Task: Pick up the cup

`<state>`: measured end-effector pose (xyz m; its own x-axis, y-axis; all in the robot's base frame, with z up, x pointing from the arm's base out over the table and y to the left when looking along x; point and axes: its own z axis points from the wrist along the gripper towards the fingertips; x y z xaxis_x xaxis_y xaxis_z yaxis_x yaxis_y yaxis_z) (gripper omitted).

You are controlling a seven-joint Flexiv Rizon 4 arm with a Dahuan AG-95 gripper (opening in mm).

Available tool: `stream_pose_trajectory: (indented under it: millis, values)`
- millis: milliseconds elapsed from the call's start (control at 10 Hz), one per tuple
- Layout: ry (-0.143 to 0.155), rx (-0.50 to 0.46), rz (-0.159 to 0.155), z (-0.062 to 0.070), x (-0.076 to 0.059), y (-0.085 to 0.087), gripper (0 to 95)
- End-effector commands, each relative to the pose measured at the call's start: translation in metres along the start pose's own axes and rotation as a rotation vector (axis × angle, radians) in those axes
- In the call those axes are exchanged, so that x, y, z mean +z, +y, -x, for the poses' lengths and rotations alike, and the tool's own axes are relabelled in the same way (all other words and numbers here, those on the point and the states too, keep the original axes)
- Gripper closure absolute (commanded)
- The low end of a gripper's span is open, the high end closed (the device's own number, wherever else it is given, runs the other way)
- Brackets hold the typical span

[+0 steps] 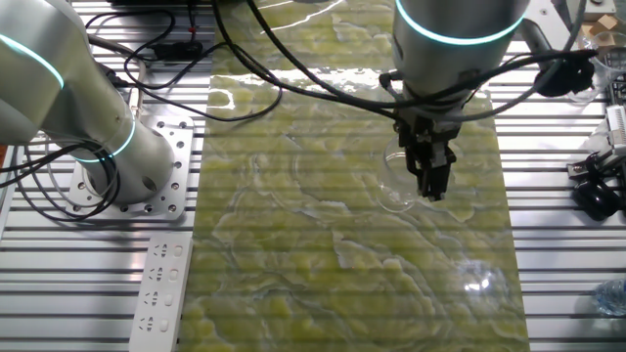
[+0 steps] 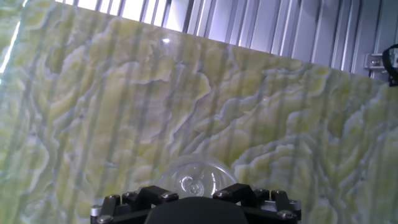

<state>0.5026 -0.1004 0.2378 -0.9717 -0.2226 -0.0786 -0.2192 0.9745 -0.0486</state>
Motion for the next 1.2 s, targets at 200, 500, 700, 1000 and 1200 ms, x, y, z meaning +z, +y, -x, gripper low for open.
stream_pose_trajectory:
  millis: [200, 500, 700, 1000, 1200]
  values:
    - [0.016, 0.006, 0.005, -0.001, -0.020, 0.001, 95.0]
    - [0.016, 0.001, 0.003, 0.000, -0.028, 0.001, 95.0]
    - [0.016, -0.011, 0.001, 0.000, -0.031, 0.001, 95.0]
    - [0.018, -0.015, -0.001, 0.000, -0.043, 0.002, 95.0]
    - [0.019, -0.016, 0.000, -0.001, -0.050, 0.003, 95.0]
